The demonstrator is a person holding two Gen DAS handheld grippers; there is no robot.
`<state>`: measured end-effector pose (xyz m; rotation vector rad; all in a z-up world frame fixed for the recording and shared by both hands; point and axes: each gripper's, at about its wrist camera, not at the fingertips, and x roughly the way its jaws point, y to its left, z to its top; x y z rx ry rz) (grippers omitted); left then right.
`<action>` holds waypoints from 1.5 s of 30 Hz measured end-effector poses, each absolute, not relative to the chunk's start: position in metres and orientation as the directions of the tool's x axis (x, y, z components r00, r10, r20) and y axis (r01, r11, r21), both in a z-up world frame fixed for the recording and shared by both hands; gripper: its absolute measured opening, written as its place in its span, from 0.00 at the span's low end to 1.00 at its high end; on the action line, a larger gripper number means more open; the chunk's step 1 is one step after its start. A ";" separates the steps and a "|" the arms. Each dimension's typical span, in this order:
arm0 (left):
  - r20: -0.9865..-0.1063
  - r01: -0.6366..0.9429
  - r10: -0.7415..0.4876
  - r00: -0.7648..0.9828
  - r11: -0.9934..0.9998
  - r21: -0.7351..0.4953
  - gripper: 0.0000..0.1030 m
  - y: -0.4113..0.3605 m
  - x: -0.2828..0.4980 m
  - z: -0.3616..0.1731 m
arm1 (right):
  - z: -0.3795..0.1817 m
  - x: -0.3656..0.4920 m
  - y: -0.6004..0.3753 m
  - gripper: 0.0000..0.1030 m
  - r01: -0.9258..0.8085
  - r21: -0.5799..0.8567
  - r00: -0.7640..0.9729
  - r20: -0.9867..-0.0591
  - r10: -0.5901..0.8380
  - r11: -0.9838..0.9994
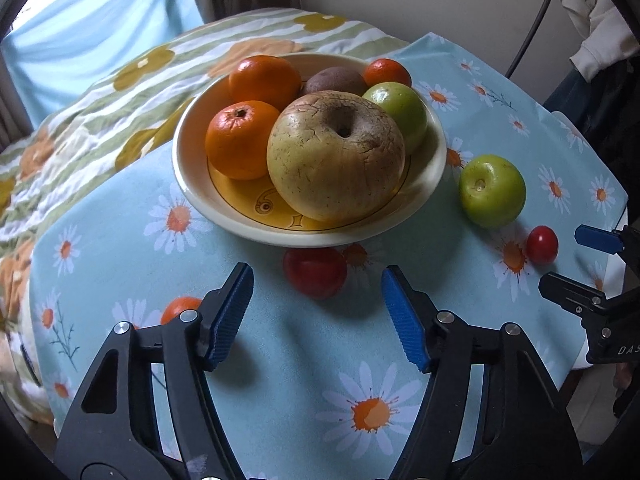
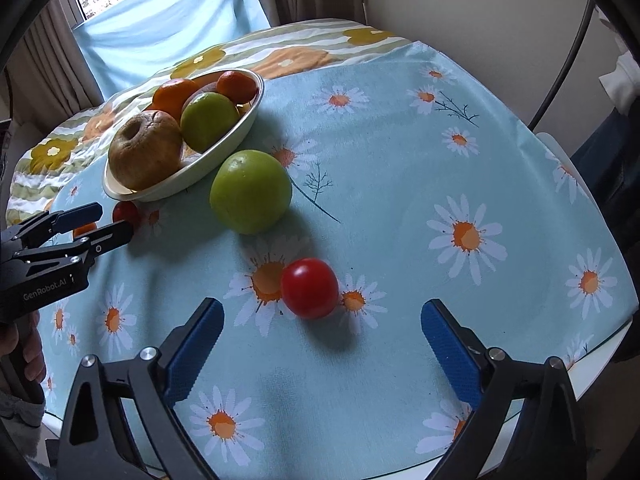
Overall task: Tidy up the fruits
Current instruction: 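Close the left gripper on a red tomato while the right grips another tomato, then lower the tomato into the bowl and open the left gripper while the right carries its tomato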
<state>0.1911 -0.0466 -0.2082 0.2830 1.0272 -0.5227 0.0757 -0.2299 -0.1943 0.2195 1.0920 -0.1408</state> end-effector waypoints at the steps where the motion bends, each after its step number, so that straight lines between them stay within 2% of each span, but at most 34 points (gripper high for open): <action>1: -0.870 0.538 -0.280 0.405 0.843 -0.022 0.57 -0.047 0.193 -0.210 | -0.196 0.076 -0.229 0.90 0.221 0.105 0.451 -0.892 -0.006 0.970; 4: -0.875 0.535 -0.281 0.395 0.844 -0.030 0.55 -0.048 0.198 -0.215 | -0.200 0.078 -0.228 0.82 0.219 0.100 0.445 -0.896 -0.008 0.971; 6: -0.878 0.535 -0.277 0.390 0.844 -0.028 0.47 -0.050 0.198 -0.217 | -0.201 0.079 -0.226 0.81 0.218 0.088 0.441 -0.897 -0.017 0.972; 10: -0.885 0.537 -0.264 0.383 0.844 -0.020 0.45 -0.051 0.198 -0.222 | -0.201 0.080 -0.226 0.73 0.218 0.085 0.441 -0.897 -0.021 0.972; 12: -0.885 0.537 -0.263 0.384 0.843 -0.018 0.45 -0.052 0.198 -0.222 | -0.201 0.080 -0.225 0.73 0.216 0.078 0.439 -0.898 -0.026 0.973; 14: -0.883 0.532 -0.264 0.388 0.847 -0.020 0.38 -0.052 0.199 -0.222 | -0.202 0.081 -0.225 0.69 0.213 0.074 0.437 -0.899 -0.027 0.974; 19: -0.879 0.531 -0.268 0.395 0.847 -0.020 0.38 -0.050 0.196 -0.223 | -0.205 0.082 -0.225 0.58 0.205 0.070 0.432 -0.901 -0.026 0.976; 24: -0.882 0.524 -0.270 0.387 0.851 -0.031 0.38 -0.046 0.193 -0.222 | -0.207 0.082 -0.224 0.55 0.198 0.062 0.434 -0.900 -0.030 0.978; 34: -0.889 0.485 -0.247 0.386 0.874 -0.033 0.38 -0.035 0.180 -0.218 | -0.203 0.088 -0.224 0.28 0.162 0.066 0.448 -0.894 -0.014 0.985; 45: -0.876 0.389 -0.211 0.433 0.921 -0.029 0.38 -0.022 0.166 -0.195 | -0.186 0.092 -0.224 0.28 0.071 0.080 0.471 -0.881 0.037 0.994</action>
